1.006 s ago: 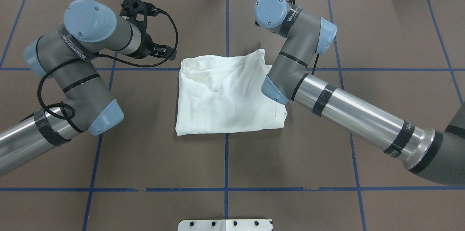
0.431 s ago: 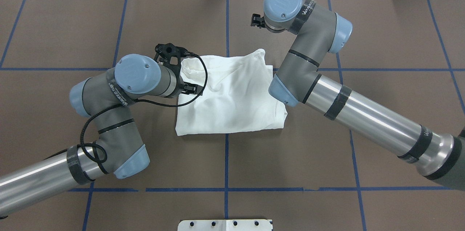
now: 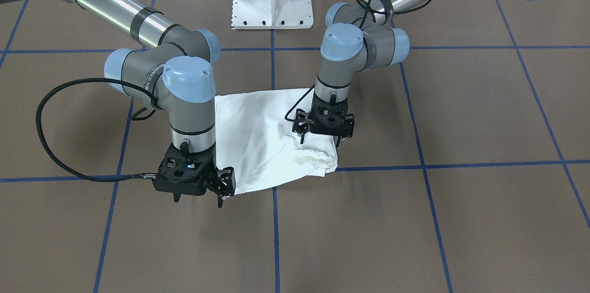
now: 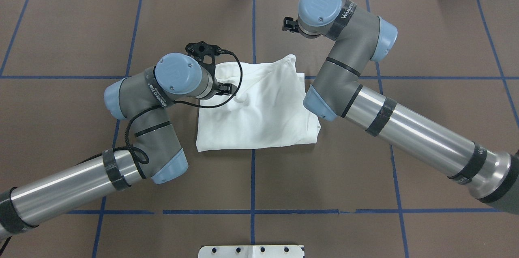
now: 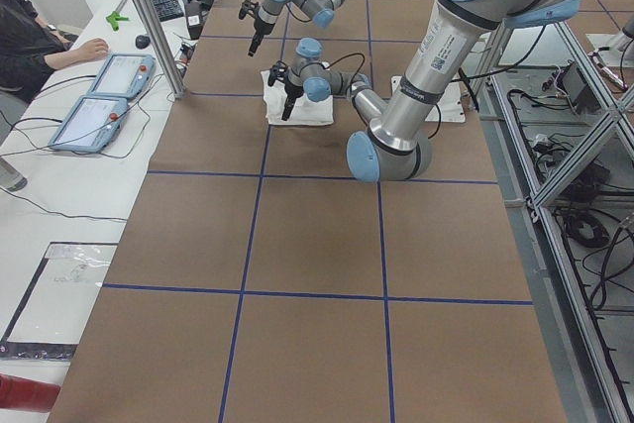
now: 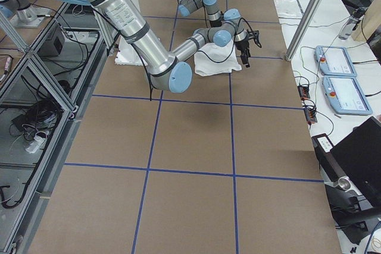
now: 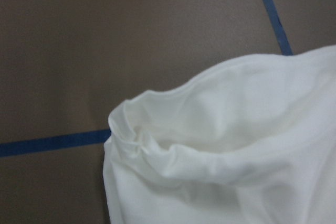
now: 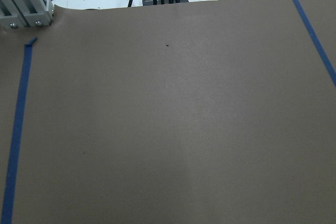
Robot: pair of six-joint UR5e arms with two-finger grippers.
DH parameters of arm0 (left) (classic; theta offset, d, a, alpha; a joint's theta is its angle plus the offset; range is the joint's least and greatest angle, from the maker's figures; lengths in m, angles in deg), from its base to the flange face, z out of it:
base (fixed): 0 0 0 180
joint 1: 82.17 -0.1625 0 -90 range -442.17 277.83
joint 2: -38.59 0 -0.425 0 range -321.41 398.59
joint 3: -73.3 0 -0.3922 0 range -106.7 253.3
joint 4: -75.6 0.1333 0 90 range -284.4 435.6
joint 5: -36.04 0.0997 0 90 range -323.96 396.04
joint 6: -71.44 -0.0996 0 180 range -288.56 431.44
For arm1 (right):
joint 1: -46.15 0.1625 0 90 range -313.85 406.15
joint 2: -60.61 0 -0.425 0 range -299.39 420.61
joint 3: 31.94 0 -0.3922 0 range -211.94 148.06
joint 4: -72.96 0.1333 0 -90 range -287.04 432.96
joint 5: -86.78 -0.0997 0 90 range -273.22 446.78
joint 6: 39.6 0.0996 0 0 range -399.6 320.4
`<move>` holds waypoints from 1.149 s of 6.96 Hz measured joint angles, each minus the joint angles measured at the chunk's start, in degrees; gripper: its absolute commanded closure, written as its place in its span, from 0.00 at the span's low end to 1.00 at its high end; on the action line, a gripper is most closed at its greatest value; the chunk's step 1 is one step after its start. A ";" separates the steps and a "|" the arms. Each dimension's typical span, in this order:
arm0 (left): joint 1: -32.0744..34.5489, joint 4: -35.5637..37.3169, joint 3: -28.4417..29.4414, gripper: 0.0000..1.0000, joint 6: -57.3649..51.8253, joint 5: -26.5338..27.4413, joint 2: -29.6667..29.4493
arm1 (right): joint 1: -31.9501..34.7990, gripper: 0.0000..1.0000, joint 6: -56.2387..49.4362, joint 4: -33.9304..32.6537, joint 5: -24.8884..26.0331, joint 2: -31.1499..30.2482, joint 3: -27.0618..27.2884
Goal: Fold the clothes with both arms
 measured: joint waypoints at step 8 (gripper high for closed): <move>19.69 -7.52 12.91 0.00 -16.46 -7.33 -4.03 | 2.30 0.00 -2.58 -1.22 -6.90 -2.24 4.26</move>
